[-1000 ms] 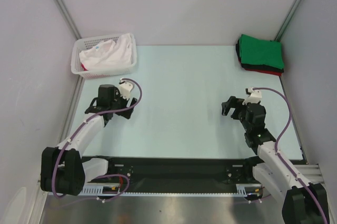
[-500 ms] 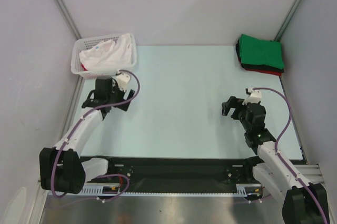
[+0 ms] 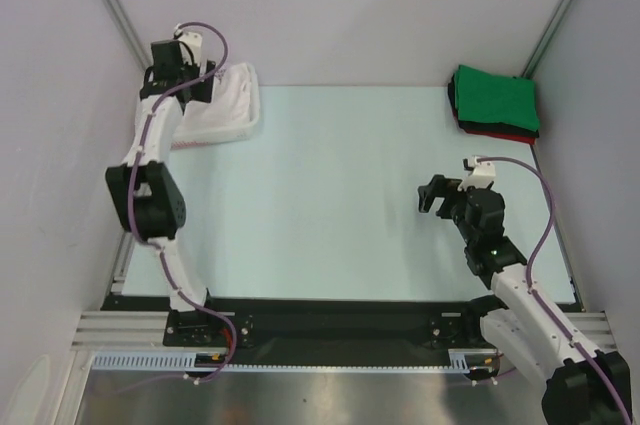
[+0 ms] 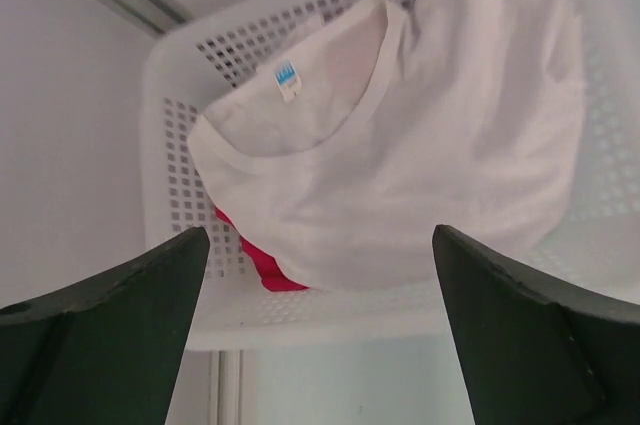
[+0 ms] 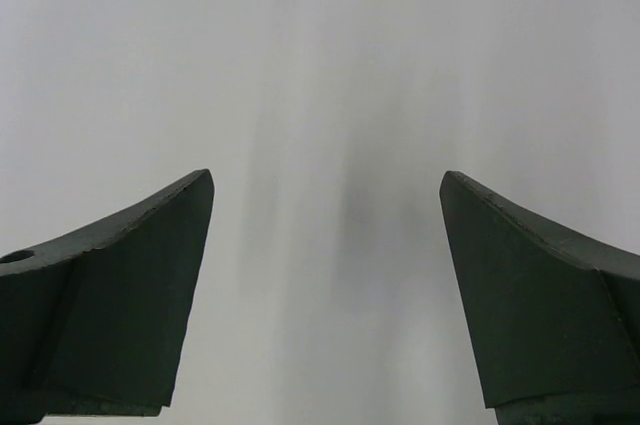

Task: Fold and stack the t-shirts
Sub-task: Grab the tshirt from the pile

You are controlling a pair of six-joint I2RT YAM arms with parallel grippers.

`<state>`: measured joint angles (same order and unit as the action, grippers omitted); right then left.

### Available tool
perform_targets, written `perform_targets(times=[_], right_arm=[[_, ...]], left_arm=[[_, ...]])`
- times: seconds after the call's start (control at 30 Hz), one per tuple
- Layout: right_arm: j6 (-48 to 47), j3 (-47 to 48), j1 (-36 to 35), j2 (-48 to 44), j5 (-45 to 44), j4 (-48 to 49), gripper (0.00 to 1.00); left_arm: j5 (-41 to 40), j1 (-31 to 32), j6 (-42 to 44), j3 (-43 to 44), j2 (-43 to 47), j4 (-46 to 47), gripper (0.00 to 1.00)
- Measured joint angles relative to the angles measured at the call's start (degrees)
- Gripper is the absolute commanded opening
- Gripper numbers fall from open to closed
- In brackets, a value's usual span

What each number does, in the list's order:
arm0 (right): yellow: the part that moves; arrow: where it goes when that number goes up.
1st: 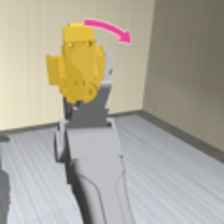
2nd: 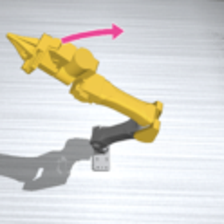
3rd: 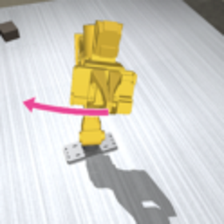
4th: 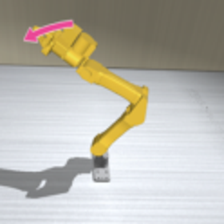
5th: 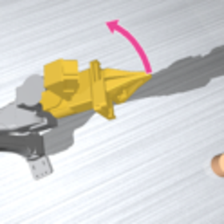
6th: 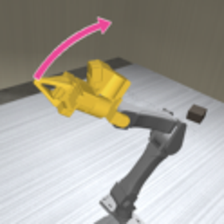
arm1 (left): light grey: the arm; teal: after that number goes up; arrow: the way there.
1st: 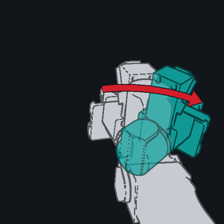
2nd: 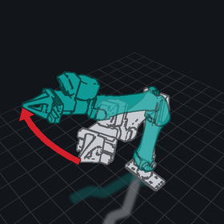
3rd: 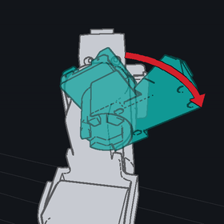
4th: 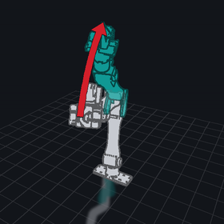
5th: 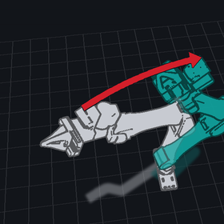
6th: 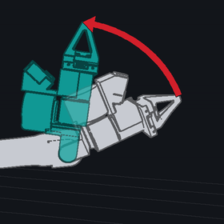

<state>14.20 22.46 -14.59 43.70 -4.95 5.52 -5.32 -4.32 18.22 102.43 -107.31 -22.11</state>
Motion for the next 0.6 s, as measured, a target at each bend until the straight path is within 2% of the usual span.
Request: perform_targets(times=[0.07,0.17,0.3,0.4,0.43,0.5,0.53,0.57,0.6], right_arm=[[-0.48,0.46,-0.28,0.33,-0.63,-0.63,1.00],[-1.18,0.87,-0.57,1.36,-1.49,-1.68,1.00],[-2.03,1.68,-0.83,2.71,-2.45,-3.15,1.00],[-2.40,2.34,-1.03,3.26,-3.15,-4.09,1.00],[-2.45,2.51,-1.11,3.32,-3.30,-4.20,1.00],[-2.51,2.75,-1.18,3.37,-3.72,-4.44,1.00],[-2.60,2.86,-1.22,3.41,-3.87,-4.50,1.00],[-2.71,3.13,-1.31,3.61,-3.93,-4.61,1.00],[-2.80,3.56,-1.40,3.98,-4.07,-4.81,1.00]], left_arm=[[0.61,-1.33,-0.85,8.07,-9.99,-3.13,0.99],[3.43,-2.27,-1.92,15.56,-20.70,-7.65,1.00],[6.23,-2.10,-3.56,23.30,-29.75,-12.48,0.98],[7.52,-1.95,-4.31,27.61,-33.62,-13.88,0.87],[7.76,-1.92,-4.39,28.37,-34.47,-14.16,0.72],[8.22,-1.88,-4.66,29.03,-35.50,-14.51,0.50],[8.39,-1.86,-4.87,29.11,-35.93,-14.67,0.19],[8.46,-1.86,-5.01,29.24,-36.26,-14.97,0.00],[8.57,-1.86,-5.09,29.24,-36.44,-15.19,0.00]])
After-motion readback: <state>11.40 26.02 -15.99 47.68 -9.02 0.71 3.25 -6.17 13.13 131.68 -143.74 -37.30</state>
